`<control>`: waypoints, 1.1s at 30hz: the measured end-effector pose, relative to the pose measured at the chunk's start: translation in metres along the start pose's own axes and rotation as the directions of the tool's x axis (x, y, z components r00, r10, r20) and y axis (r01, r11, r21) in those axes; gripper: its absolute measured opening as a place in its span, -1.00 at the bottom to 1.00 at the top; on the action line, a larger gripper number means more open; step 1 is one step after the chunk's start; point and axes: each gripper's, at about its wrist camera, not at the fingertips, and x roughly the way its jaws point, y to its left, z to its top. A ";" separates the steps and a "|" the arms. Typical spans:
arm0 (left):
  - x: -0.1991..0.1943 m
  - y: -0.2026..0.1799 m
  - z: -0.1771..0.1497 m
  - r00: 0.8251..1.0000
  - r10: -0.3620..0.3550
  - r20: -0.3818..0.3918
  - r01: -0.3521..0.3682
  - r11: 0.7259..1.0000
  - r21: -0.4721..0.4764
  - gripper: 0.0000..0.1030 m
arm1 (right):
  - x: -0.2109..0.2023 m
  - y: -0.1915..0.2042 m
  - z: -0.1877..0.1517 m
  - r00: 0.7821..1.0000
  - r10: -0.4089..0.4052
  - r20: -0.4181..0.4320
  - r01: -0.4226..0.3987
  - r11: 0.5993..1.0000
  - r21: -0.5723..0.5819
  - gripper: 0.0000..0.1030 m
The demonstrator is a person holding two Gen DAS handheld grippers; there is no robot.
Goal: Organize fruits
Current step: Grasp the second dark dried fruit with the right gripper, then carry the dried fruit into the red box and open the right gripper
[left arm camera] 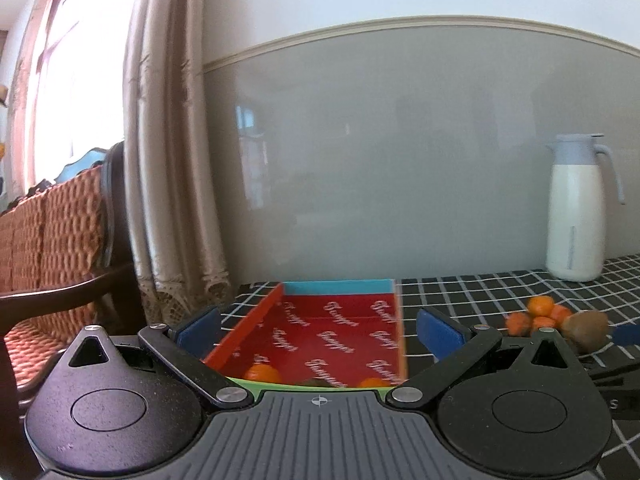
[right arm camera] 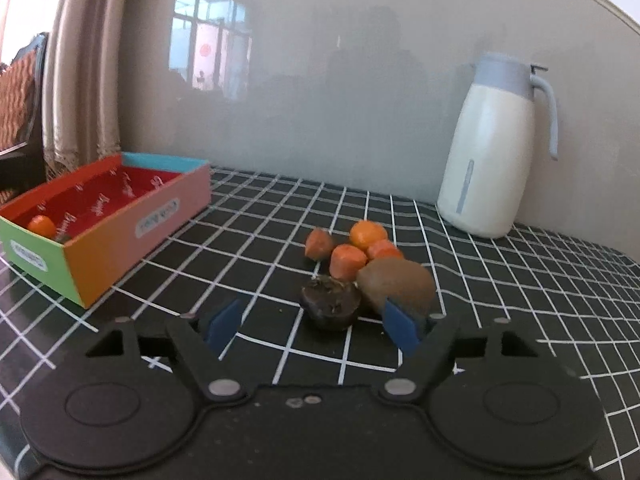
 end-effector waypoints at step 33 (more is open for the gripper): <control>0.040 0.051 -0.010 0.992 0.080 -0.096 -0.082 0.996 -0.024 1.00 | 0.034 0.012 0.024 1.000 0.009 -0.015 -0.008 0.999 0.052 -0.13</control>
